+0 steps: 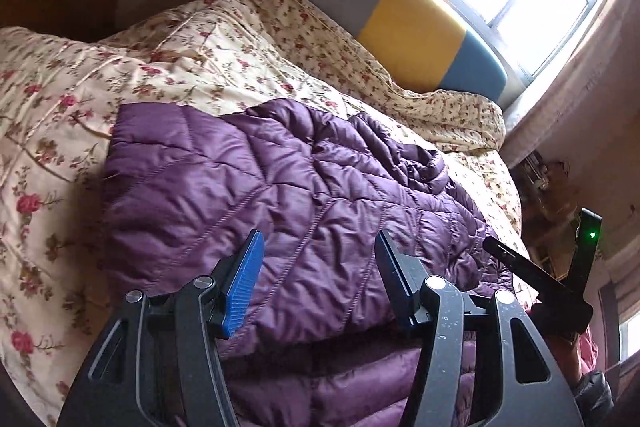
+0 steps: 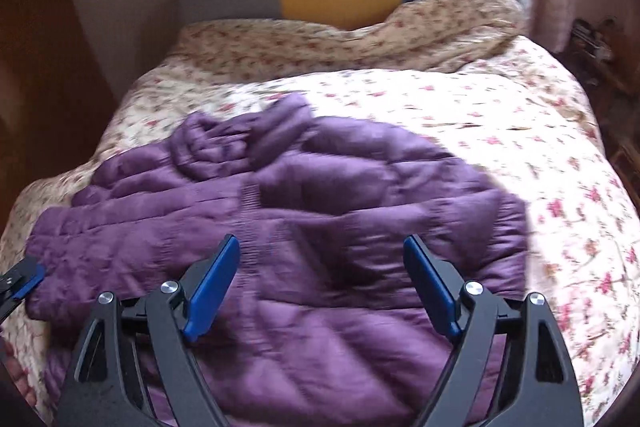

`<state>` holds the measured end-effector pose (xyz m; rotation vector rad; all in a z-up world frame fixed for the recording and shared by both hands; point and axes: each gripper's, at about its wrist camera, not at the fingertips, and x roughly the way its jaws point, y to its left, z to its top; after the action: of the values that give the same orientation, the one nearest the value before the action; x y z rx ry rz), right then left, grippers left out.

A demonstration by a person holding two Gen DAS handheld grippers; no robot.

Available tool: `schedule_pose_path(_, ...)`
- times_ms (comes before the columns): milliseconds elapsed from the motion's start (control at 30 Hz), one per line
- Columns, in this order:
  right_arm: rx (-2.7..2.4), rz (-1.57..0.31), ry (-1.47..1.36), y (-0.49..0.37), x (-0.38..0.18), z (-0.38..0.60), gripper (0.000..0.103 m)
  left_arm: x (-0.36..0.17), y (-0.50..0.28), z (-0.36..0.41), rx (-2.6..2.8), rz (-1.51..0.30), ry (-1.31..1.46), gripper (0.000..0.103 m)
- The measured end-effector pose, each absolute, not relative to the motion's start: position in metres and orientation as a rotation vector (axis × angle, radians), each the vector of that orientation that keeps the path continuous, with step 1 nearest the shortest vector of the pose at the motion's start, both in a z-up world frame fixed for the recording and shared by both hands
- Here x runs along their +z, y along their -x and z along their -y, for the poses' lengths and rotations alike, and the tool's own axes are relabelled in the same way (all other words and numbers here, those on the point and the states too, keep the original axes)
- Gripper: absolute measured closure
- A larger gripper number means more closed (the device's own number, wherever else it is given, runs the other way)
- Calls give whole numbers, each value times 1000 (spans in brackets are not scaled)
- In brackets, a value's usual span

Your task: Fold large clothes

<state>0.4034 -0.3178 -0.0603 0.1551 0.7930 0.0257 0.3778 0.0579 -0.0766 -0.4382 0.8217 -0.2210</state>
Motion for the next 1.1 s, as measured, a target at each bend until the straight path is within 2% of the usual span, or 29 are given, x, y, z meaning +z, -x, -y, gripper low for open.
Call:
schedule_pose_path(67, 66, -825, -139, -407, -66, 301, 23, -76, -376, -62, -218, -817, 439, 46)
schedule_pose_path(133, 93, -854, -112, -410, -73, 287, 41, -74, -376, -65, -213, -811, 430, 46)
schedule_pose_path(200, 105, -881, -69, -411, -81, 278, 80, -73, -375, -69, -211, -808, 424, 46)
schedule_pose_path(300, 70, -867, 34, -406, -84, 271, 100, -73, -376, -72, -207, -807, 420, 46)
schedule_pose_path(667, -106, -887, 164, -389, -94, 320, 102, -76, -388, -51, -229, -812, 314, 46)
schedule_pose_path(900, -151, -919, 172, -376, -128, 328, 102, -122, -409, -24, -209, -933, 171, 46)
schedule_pose_path(1100, -178, -879, 141, -373, -133, 327, 101, -136, -408, -21, -188, -920, 161, 46)
